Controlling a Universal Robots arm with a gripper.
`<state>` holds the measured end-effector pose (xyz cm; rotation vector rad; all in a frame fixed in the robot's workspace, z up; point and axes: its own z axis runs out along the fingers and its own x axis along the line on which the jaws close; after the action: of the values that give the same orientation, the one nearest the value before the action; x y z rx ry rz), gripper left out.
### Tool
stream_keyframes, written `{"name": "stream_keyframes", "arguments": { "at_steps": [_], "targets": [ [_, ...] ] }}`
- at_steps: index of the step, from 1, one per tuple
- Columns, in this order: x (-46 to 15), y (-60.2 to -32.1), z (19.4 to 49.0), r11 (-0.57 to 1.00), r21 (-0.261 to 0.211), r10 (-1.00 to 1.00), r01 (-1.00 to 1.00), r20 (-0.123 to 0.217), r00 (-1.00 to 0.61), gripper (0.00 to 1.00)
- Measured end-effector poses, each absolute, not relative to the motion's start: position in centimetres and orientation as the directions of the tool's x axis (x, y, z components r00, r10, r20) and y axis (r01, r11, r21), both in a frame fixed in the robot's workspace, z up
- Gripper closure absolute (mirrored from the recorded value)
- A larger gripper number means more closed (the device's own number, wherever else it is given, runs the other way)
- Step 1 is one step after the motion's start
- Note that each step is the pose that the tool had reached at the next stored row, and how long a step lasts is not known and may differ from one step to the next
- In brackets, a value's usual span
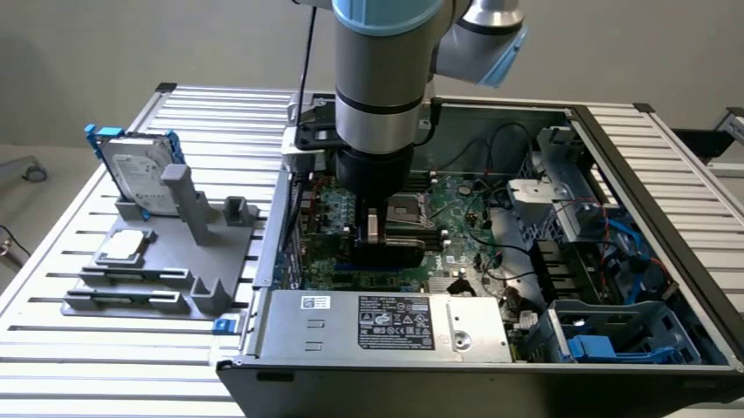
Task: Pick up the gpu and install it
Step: 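Insert the gpu into the slot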
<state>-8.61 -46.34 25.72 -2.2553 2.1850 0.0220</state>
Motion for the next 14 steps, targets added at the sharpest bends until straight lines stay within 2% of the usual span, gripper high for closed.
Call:
{"name": "stream_keyframes", "arguments": {
  "at_steps": [14],
  "targets": [
    [-8.59, -46.31, 25.69, -0.036, 0.009, -0.999, -0.999, -0.014, 0.035, 0.73]
  ]
}}
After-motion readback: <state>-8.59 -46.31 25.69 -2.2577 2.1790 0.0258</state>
